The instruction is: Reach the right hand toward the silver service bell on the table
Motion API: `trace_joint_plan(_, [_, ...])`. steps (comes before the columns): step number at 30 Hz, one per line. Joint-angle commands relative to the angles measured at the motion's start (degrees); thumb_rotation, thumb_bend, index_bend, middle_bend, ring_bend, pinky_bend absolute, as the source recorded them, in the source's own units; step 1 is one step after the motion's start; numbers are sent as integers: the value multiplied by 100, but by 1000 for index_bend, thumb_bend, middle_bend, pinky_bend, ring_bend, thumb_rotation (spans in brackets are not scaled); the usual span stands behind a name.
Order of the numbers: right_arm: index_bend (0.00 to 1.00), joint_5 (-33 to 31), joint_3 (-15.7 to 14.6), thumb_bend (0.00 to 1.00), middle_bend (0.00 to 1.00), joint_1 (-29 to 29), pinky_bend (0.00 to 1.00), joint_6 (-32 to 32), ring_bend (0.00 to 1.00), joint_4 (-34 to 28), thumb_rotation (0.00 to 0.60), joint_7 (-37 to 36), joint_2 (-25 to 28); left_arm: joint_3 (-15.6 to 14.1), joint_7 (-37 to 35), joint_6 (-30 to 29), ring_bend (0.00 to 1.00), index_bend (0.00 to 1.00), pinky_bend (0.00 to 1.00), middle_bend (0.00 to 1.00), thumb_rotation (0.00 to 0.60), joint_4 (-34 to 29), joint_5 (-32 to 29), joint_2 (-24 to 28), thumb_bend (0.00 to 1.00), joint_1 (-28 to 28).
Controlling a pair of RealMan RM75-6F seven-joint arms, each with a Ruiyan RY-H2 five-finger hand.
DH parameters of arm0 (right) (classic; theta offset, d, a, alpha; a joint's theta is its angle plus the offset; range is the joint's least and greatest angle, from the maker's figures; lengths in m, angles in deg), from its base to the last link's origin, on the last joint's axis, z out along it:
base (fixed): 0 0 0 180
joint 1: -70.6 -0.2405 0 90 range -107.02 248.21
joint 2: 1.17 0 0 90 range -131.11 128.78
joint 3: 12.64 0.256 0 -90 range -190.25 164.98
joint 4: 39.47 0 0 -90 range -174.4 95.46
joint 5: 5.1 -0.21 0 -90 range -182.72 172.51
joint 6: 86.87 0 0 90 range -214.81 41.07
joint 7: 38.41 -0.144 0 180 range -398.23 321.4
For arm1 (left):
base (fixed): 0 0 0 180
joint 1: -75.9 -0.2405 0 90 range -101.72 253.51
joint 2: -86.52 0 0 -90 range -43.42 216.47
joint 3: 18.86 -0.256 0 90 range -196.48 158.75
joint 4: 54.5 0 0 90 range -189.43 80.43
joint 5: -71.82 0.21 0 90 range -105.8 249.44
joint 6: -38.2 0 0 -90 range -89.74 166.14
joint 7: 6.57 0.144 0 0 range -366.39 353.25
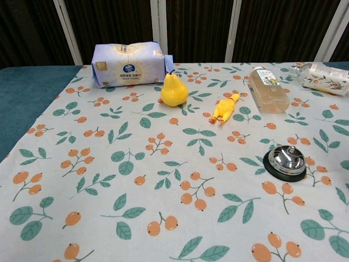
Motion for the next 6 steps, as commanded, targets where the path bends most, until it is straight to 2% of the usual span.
trace_joint_plan(1, [0,207,-226,366,0,363,0,-357,0,285,600,-466,327,-2,9,-11,0,0,0,0,600,16,8,-8,35,-3])
trace_joint_plan(6, [0,551,-306,365,0,559,0,-739,0,540,600,-920,366,-8,-9,-16,0,0,0,0,600,27,10,-13,34,-11])
